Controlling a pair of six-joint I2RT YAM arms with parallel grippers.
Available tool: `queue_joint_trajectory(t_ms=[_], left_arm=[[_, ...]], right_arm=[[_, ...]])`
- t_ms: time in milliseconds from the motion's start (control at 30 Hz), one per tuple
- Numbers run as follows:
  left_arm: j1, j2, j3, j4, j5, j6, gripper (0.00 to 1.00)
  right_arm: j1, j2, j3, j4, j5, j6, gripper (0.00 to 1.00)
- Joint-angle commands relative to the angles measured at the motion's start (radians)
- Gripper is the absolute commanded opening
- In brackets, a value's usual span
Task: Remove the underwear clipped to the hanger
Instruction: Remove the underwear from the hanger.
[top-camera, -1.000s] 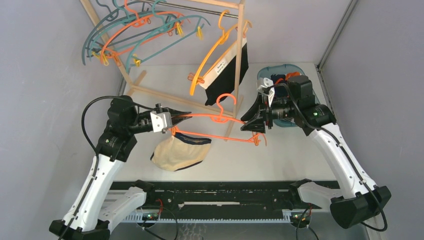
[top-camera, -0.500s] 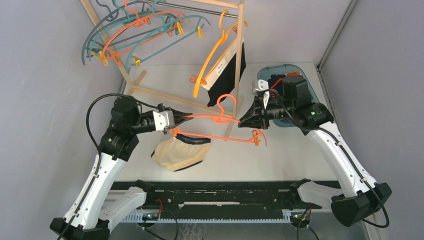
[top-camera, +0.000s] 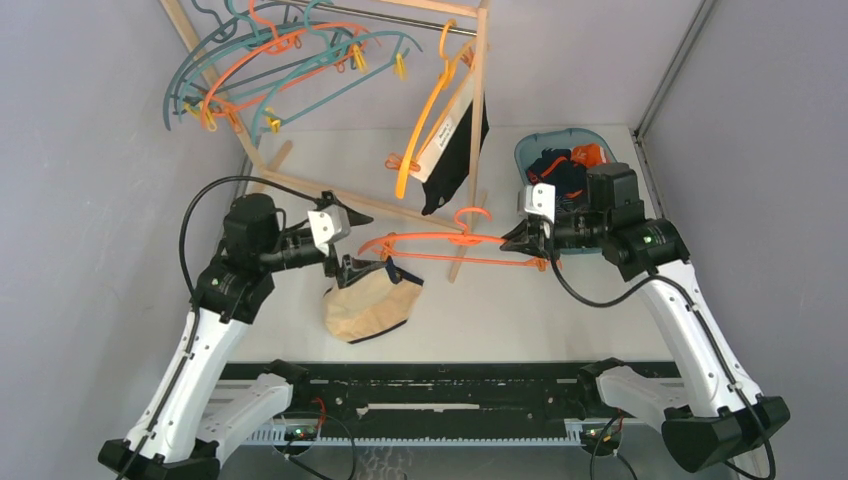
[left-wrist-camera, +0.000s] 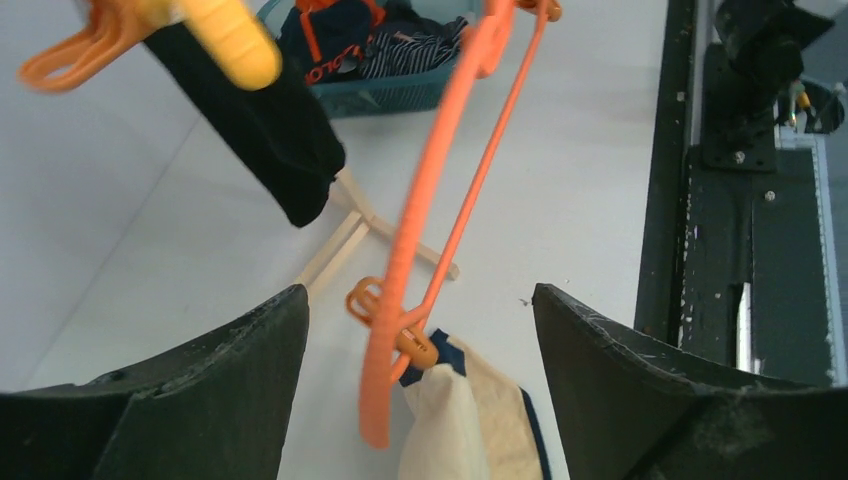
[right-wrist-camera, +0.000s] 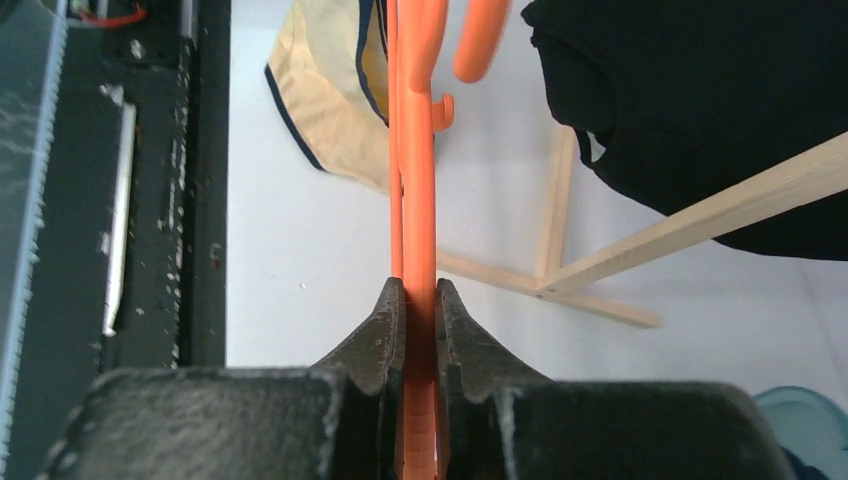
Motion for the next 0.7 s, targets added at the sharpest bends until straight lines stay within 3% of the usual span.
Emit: queue_joint_trajectory(t_ms=[0,200,667], left_arm=[[0.042,0.002,0.113,-0.025,-0.106,-0.182,0.86],[0.158,0.101,0.206,-0.113,0.004,-0.343,0.85],[0.117,0.318,0.228,-0.327,0.174,-0.287,0.89]], right_arm=[[-0.016,-0.054,-0.004,-0.075,-0.015,-0.242,0.00],[-0.015,-0.109,-0.004,-0.173,-0.038,-0.386,0.00],[0.087,-0.158,-0.004,-0.118,-0.020,-0.332,0.00]])
